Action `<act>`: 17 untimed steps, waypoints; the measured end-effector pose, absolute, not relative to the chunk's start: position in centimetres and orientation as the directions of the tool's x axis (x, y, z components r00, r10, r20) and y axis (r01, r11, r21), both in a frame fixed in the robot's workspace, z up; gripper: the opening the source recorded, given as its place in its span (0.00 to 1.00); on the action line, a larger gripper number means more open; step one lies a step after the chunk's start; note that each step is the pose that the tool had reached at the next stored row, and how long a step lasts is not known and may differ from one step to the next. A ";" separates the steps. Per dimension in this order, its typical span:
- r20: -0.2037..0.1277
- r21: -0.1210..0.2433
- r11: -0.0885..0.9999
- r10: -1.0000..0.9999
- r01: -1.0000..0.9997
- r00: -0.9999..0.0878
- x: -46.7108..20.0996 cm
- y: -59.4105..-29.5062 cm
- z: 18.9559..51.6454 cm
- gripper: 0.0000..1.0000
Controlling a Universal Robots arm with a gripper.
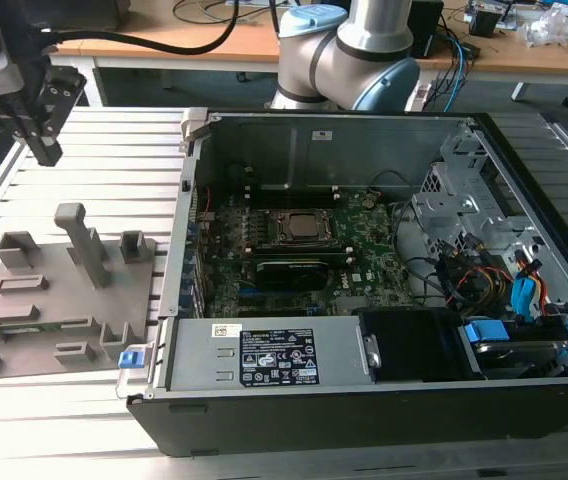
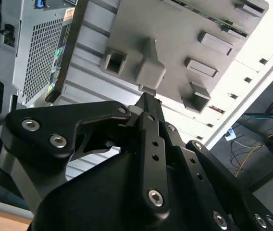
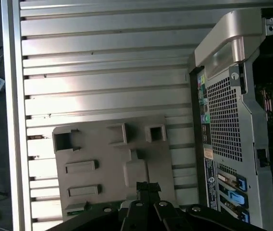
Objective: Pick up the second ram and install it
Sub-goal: 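Reach for the second ram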
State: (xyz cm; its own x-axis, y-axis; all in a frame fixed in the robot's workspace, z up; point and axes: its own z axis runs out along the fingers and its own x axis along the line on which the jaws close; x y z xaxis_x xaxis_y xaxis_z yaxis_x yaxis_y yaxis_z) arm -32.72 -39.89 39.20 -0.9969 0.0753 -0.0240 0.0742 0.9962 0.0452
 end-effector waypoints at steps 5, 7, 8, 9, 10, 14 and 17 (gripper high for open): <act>-0.024 0.045 0.996 0.075 0.074 -0.997 -34.4 -39.9 39.2 0.11; -0.024 0.045 0.996 0.075 0.074 -0.997 -35.3 -39.9 39.2 0.11; -0.024 0.045 0.996 0.075 0.074 -0.997 -35.5 -39.9 39.2 0.11; -0.024 0.045 0.996 0.075 0.074 -0.997 -35.8 -39.9 39.2 0.11; -0.024 0.045 0.996 0.075 0.074 -0.997 -36.0 -39.9 39.2 0.11; -0.024 0.045 0.996 0.075 0.074 -0.997 -37.4 -39.9 39.1 0.11; -0.024 0.045 0.996 0.075 0.074 -0.997 -38.9 -39.9 39.1 0.11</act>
State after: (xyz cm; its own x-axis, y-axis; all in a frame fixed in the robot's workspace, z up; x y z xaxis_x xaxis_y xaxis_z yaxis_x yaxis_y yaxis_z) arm -38.90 -39.88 39.10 -0.9969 0.0753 -0.0241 0.0742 0.9962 0.0453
